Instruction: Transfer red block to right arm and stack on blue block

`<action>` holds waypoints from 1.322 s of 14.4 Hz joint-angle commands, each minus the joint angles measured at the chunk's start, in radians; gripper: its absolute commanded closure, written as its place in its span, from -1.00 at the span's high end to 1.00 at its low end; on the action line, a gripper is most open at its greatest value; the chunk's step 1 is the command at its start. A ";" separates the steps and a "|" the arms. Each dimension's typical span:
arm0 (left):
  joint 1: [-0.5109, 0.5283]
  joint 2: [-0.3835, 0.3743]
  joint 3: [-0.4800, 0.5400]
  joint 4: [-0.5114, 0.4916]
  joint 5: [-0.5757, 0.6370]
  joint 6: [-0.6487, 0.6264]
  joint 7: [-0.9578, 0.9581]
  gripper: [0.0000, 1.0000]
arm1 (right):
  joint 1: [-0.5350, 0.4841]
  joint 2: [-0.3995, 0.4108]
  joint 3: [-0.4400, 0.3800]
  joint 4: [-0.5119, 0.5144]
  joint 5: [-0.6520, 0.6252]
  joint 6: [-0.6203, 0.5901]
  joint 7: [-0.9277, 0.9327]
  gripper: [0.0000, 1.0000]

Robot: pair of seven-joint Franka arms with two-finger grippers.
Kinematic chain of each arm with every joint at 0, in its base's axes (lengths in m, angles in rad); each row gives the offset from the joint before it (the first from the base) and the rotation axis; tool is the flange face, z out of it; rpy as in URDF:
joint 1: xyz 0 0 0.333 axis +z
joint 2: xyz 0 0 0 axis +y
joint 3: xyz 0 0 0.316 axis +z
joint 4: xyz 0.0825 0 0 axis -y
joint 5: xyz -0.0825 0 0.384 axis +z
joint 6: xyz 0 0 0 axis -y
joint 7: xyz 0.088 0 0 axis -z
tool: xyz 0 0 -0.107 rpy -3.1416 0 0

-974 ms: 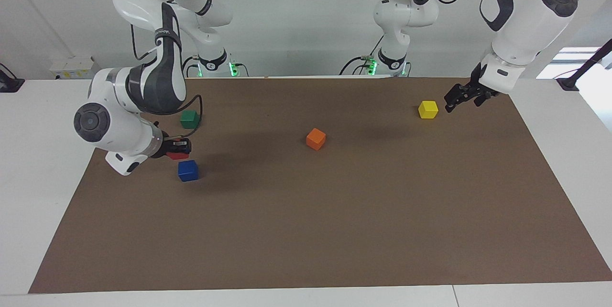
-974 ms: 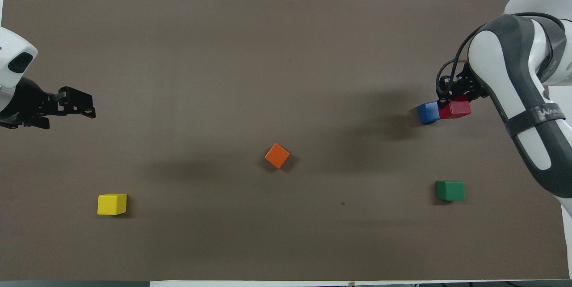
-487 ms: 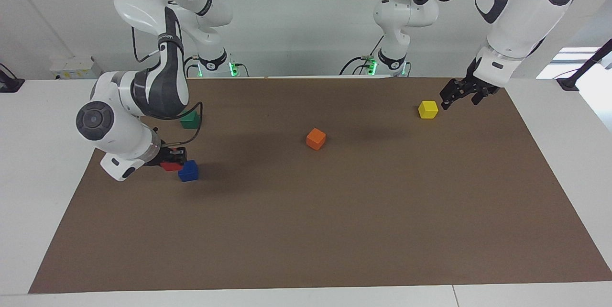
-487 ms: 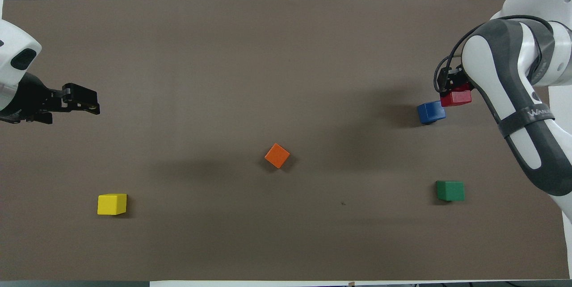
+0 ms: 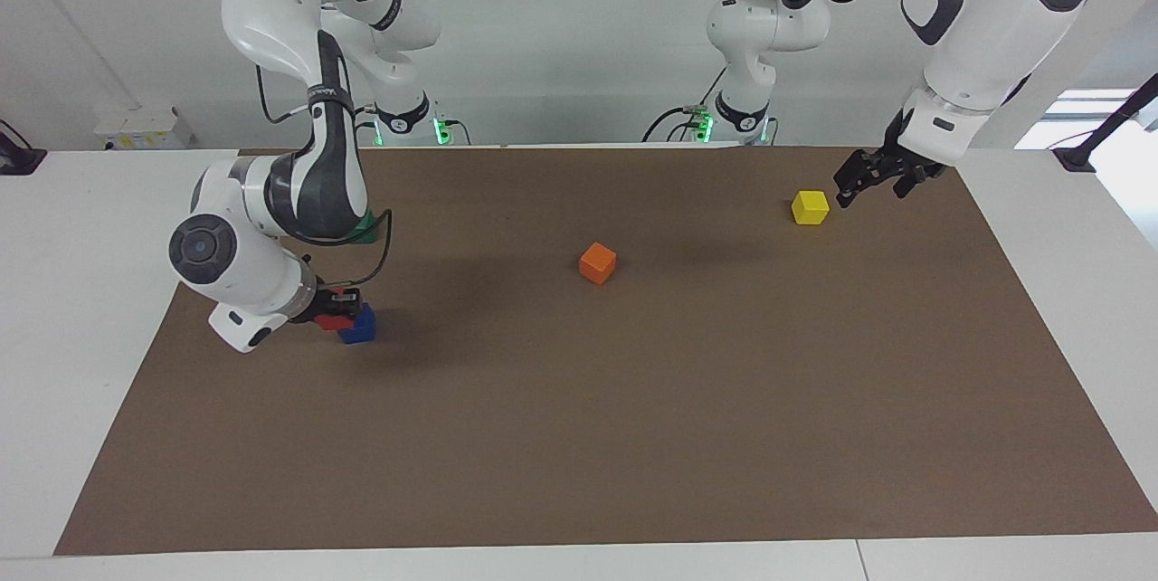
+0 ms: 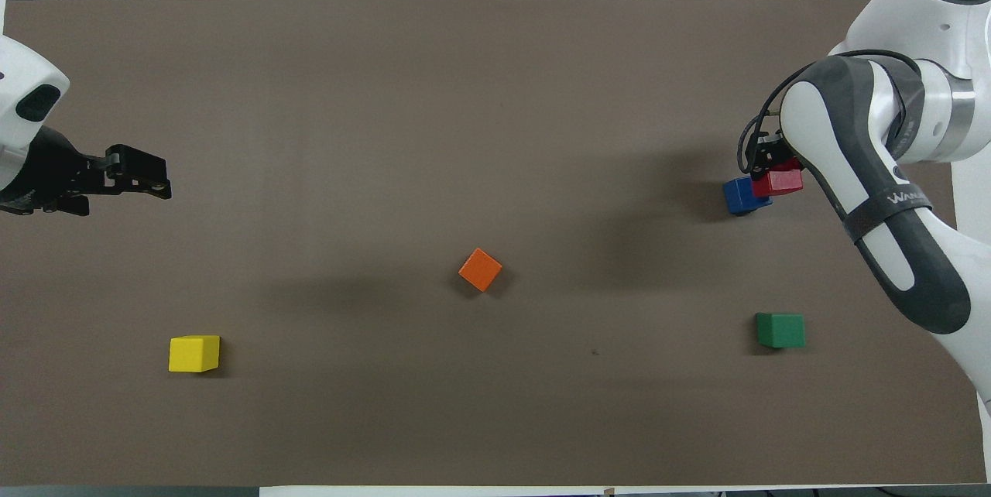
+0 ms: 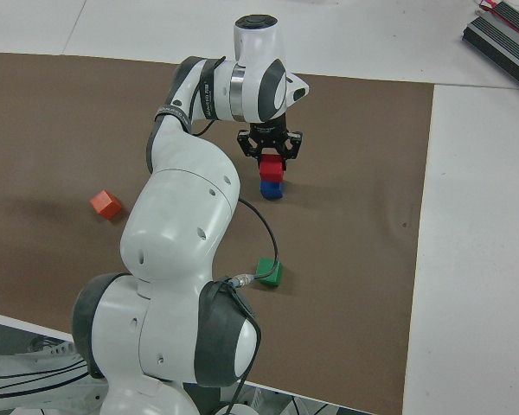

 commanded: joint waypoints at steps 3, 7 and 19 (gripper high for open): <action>-0.007 -0.015 0.007 -0.013 0.003 -0.011 0.000 1.00 | -0.009 -0.018 0.009 -0.047 0.043 0.003 -0.002 -1.00; -0.007 -0.015 0.007 -0.013 0.003 -0.011 -0.001 1.00 | 0.001 -0.020 0.008 -0.053 0.040 0.010 -0.051 -1.00; -0.005 -0.015 0.007 -0.013 0.003 -0.010 -0.001 1.00 | -0.010 -0.019 0.006 -0.064 0.033 0.023 -0.071 -1.00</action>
